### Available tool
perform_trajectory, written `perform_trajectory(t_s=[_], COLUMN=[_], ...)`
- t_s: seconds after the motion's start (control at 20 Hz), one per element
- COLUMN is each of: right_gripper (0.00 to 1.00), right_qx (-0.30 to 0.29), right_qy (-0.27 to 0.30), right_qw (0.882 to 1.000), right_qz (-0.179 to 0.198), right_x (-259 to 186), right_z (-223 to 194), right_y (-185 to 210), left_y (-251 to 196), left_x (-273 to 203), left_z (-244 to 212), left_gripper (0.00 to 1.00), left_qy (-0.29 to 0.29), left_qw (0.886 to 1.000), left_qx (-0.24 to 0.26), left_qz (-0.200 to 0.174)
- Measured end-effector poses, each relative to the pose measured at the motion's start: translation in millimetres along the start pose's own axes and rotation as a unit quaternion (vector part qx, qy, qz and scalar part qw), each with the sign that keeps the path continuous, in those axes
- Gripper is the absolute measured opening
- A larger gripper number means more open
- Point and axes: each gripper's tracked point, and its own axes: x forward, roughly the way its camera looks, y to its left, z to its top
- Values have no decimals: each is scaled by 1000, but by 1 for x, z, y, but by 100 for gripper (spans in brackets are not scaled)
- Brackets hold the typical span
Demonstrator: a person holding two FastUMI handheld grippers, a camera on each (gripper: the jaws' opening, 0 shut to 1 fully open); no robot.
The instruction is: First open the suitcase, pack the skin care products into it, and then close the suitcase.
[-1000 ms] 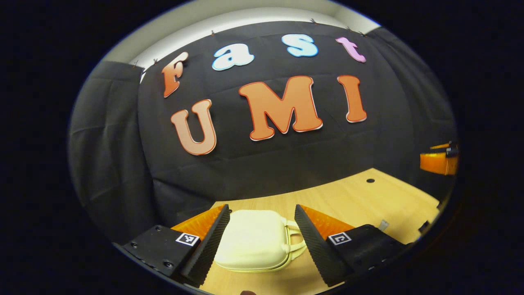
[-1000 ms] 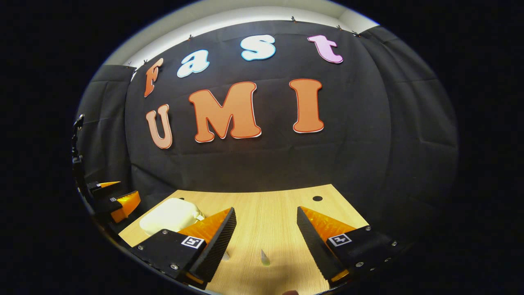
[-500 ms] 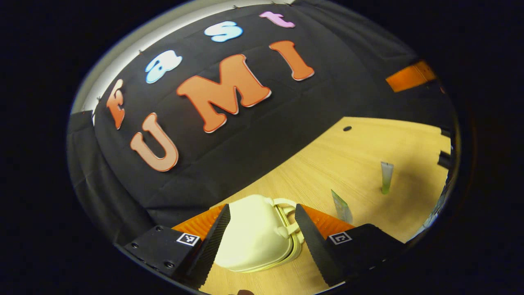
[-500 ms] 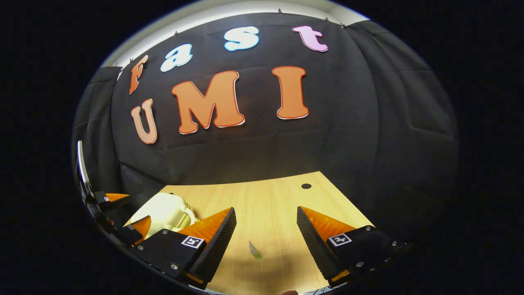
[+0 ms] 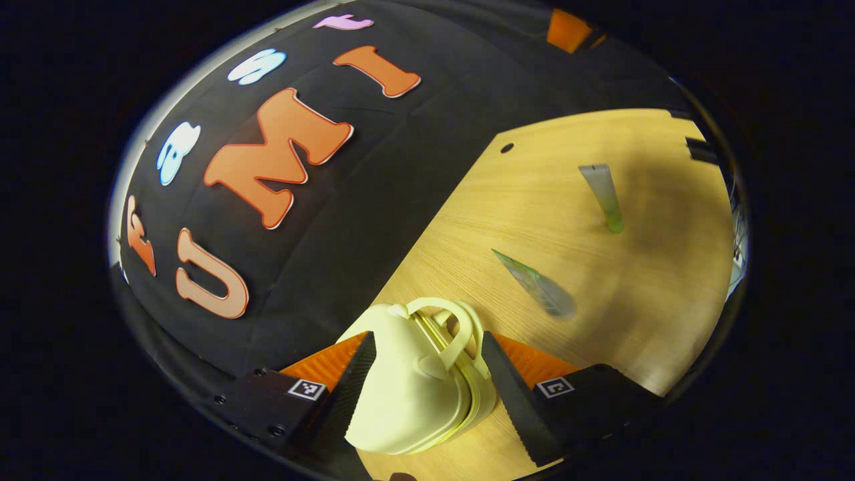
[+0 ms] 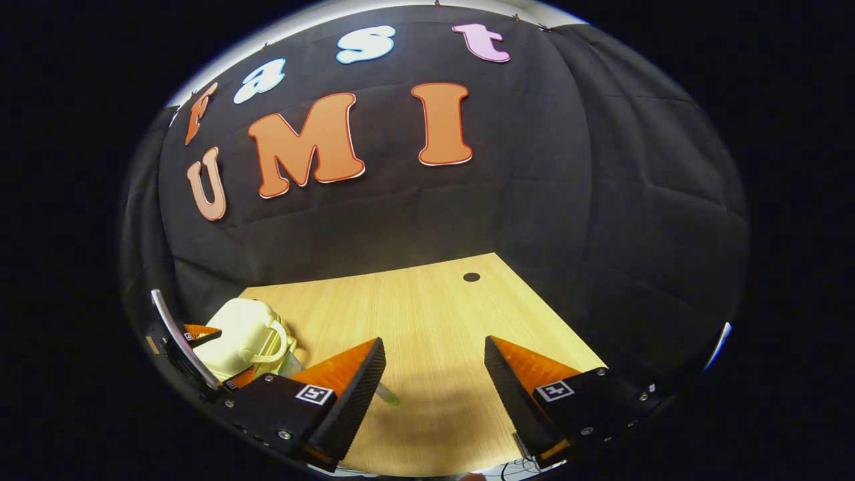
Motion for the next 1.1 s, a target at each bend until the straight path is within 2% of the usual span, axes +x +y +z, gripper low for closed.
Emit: perform_trajectory(t_s=[0.2,0.55,0.8,1.05,1.1], right_gripper=[94,94,95,95,95], right_qx=[2,10,18,29,31], right_qy=[4,21,27,33,33], right_qw=[1000,999,998,997,997], right_qz=[-8,-32,-46,-58,-61], right_x=[6,16,24,28,27], right_z=[1,-7,-6,-7,-7], right_y=[-8,-28,-39,-44,-45], left_y=[-8,-25,-17,-21,-24], left_x=[27,65,88,101,104], left_z=[-15,-21,-21,-28,-29], left_gripper=[98,98,98,97,83], left_qy=[35,57,65,87,91], left_qw=[997,989,983,977,976], left_qx=[68,125,162,181,184], left_qz=[-14,-52,-49,-73,-74])
